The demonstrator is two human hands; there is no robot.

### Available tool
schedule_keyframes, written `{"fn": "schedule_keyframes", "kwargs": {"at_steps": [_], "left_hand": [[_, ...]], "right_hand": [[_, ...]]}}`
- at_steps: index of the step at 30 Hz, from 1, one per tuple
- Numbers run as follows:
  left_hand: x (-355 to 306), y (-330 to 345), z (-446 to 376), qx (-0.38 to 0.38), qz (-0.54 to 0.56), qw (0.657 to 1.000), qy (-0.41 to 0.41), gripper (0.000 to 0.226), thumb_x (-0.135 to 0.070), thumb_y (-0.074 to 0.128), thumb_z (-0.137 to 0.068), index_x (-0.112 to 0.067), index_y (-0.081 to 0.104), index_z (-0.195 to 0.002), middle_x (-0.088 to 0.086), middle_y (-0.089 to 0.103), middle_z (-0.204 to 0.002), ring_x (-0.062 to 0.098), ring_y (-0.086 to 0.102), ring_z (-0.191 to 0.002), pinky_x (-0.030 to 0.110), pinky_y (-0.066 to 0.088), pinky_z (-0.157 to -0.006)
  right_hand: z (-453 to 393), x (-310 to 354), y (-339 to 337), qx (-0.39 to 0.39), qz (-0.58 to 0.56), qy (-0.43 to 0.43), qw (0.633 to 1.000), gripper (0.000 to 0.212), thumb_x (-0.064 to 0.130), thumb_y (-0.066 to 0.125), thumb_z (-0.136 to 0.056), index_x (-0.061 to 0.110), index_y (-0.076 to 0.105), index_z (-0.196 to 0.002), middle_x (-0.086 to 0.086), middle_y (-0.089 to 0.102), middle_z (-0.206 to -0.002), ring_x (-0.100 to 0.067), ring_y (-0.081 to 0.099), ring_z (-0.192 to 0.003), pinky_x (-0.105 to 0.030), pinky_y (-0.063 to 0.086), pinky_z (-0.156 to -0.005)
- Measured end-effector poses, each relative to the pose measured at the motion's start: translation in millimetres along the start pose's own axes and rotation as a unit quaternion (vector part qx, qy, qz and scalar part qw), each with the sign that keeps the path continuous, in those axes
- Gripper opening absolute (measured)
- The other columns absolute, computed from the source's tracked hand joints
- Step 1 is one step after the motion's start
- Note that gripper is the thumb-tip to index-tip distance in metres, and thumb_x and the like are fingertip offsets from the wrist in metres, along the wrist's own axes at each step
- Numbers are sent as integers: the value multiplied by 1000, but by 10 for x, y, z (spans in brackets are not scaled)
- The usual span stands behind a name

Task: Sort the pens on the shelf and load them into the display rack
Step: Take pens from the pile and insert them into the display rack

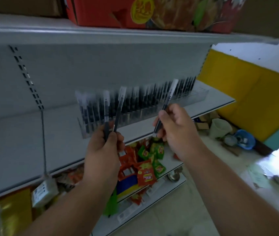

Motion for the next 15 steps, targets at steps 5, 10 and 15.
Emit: {"fn": "schedule_keyframes", "kwargs": {"at_steps": [5,10,15], "left_hand": [[346,655,38,-36,15,999,-11,37,-15,45,-104,-38,68,-88,-3,57,-68,27,41,-71,44,33,-69],[498,1356,75,-60,-1,998,0,50,-14,45,-104,-44,68,-71,-3,56,-66,26,40,-71,45,35,-69],[618,1611,67,-110,-9,994,8,26,-13,43,-104,-28,64,-100,-3,59,-70,22,47,-70,42,39,-71]], "right_hand": [[-369,-382,-709,-23,93,-27,995,16,33,53,-99,25,55,-85,0,67,-68,-9,63,-61,-36,52,-61],[-868,-650,-1370,-23,137,-60,988,12,27,61,-94,20,52,-91,-2,65,-80,-21,64,-74,-41,53,-66],[-1219,-814,-1521,12,73,-69,995,16,26,50,-101,26,50,-85,3,67,-74,-10,63,-65,-37,53,-64]]}}
Point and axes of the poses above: each hand's wrist, its own z-axis away from the middle knuckle, its own y-axis out of the palm, x = y × z, the point moved 10 cm from there along -z, towards the middle knuckle
